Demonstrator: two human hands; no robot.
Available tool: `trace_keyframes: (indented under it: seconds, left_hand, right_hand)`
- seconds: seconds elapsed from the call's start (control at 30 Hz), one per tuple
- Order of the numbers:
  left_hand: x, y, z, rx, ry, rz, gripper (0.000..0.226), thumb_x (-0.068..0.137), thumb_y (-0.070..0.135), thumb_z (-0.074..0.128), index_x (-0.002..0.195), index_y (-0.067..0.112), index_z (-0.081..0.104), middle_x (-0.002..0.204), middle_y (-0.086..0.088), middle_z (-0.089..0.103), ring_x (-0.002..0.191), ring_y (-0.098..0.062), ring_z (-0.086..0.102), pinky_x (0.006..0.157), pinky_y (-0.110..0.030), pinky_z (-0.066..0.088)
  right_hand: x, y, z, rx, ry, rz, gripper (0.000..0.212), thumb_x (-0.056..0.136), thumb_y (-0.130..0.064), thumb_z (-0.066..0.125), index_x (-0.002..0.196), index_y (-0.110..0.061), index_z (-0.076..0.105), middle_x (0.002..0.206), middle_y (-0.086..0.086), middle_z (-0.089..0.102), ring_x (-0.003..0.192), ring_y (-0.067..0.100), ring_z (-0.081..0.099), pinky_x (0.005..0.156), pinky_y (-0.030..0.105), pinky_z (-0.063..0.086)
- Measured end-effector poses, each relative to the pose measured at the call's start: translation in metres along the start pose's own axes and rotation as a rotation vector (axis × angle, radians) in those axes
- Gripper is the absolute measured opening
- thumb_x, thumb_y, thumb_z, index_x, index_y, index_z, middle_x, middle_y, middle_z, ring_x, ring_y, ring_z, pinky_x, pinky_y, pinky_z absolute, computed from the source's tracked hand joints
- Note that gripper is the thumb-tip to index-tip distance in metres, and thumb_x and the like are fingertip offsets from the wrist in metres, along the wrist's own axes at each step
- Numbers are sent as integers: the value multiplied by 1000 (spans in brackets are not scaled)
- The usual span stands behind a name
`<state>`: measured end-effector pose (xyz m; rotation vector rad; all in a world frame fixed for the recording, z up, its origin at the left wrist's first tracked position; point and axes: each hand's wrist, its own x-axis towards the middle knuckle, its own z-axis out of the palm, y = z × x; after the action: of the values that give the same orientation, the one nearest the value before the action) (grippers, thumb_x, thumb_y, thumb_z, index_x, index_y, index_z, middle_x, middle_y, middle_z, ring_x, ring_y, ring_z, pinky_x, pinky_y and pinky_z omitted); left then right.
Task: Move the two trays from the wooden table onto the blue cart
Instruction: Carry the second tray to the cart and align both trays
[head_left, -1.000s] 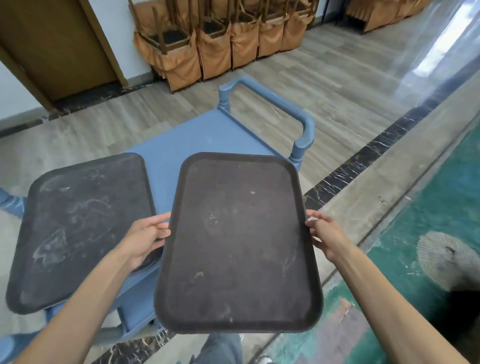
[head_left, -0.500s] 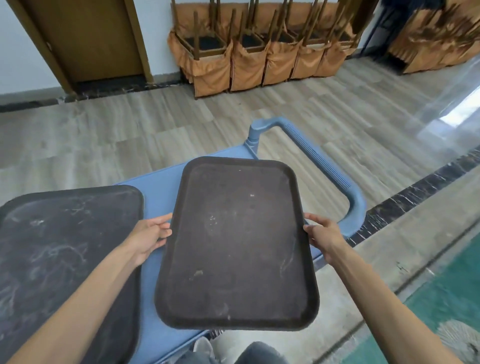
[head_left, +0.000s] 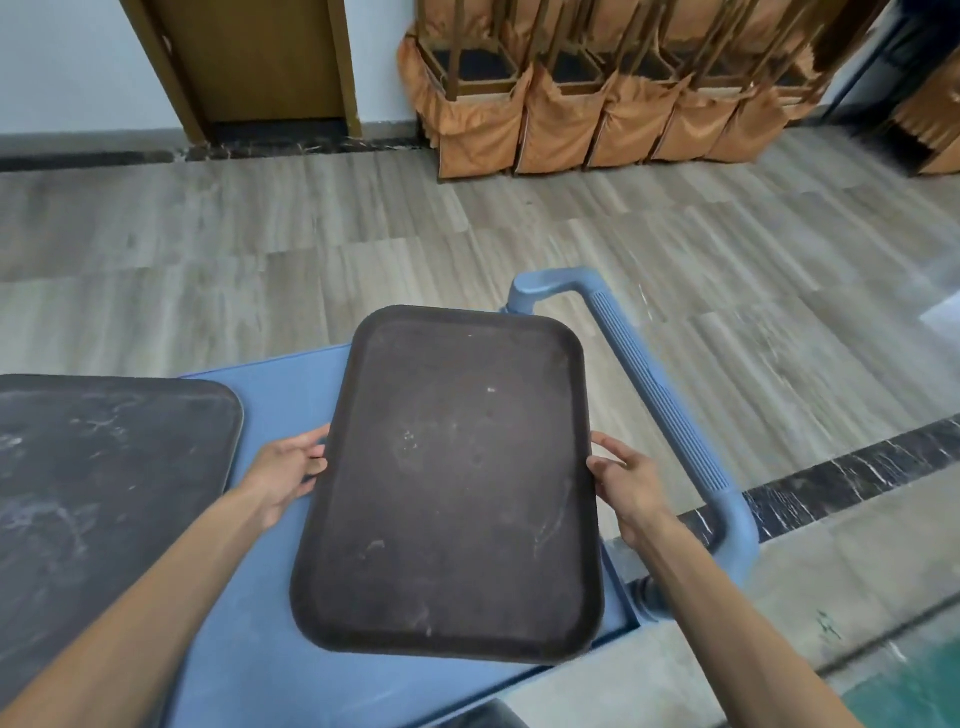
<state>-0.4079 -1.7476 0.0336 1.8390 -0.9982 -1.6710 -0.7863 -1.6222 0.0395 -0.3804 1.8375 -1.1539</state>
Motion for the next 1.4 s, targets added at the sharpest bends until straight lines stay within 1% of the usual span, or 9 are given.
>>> trace_keyframes:
  seconds: [0.2, 0.53, 0.6, 0.67, 0.77, 0.9, 1.0, 1.2, 1.4]
  left_hand:
    - [10, -11, 8, 56, 72, 12, 51, 92, -8, 42, 133, 17, 58, 92, 10, 56, 83, -5, 58, 87, -28, 42]
    - [10, -16, 12, 103, 78, 38, 49, 94, -6, 48, 139, 14, 51, 126, -6, 53, 117, -17, 52, 97, -30, 39]
    - [8, -15, 12, 109, 48, 37, 47, 96, -1, 48, 140, 16, 52, 125, -4, 56, 117, -17, 54, 102, -34, 41]
    - [3, -14, 11, 121, 15, 44, 43, 97, 7, 49, 137, 21, 55, 107, 3, 66, 100, -12, 62, 95, -35, 49]
    - [-10, -15, 6, 189, 4, 112, 43, 97, 19, 51, 138, 32, 51, 95, 10, 69, 88, -4, 63, 79, -28, 51]
    - [-35, -30, -11, 290, 44, 206, 53, 94, 33, 60, 144, 38, 44, 130, 6, 57, 115, -17, 58, 104, -43, 46]
    - [-61, -45, -33, 344, 28, 275, 56, 92, 33, 64, 144, 39, 43, 136, 6, 55, 104, -13, 59, 99, -38, 48]
    - [-104, -64, -107, 719, 103, 604, 65, 91, 31, 65, 149, 24, 37, 149, 0, 46, 136, -16, 41, 115, -27, 27]
    - [-148, -123, -196, 953, 175, 662, 69, 89, 56, 54, 151, 43, 25, 153, 12, 35, 138, -14, 29, 111, -28, 30]
  right_hand:
    - [12, 1, -4, 114, -61, -12, 41, 95, 5, 50, 126, -16, 67, 94, 8, 79, 81, 17, 73, 68, 19, 57]
    - [16, -1, -12, 123, -148, 15, 38, 96, 2, 52, 124, -20, 67, 104, 8, 78, 97, 20, 73, 87, 31, 55]
    - [15, -1, -11, 98, -114, 18, 33, 96, 0, 54, 121, -17, 67, 103, 11, 78, 94, 21, 73, 85, 31, 56]
    - [14, -1, -9, 21, -51, 10, 24, 96, -7, 59, 116, -16, 68, 103, 11, 76, 92, 21, 71, 85, 35, 58]
    - [14, 1, -5, -259, 76, -111, 23, 93, -27, 66, 114, -18, 66, 105, 7, 71, 95, 23, 68, 94, 44, 54]
    - [-2, 3, 7, -581, 139, -408, 38, 90, -39, 66, 125, -23, 60, 114, 8, 62, 97, 21, 63, 92, 39, 51]
    - [-29, 11, 28, -718, 81, -586, 45, 90, -40, 67, 131, -27, 56, 117, 8, 58, 109, 23, 58, 97, 42, 48]
    - [-100, 23, 104, -864, -51, -827, 50, 90, -45, 65, 136, -29, 54, 117, 7, 55, 110, 26, 50, 93, 44, 48]
    - [-177, 57, 191, -880, -318, -893, 49, 93, -43, 61, 139, -31, 52, 119, -1, 48, 113, 18, 47, 88, 37, 50]
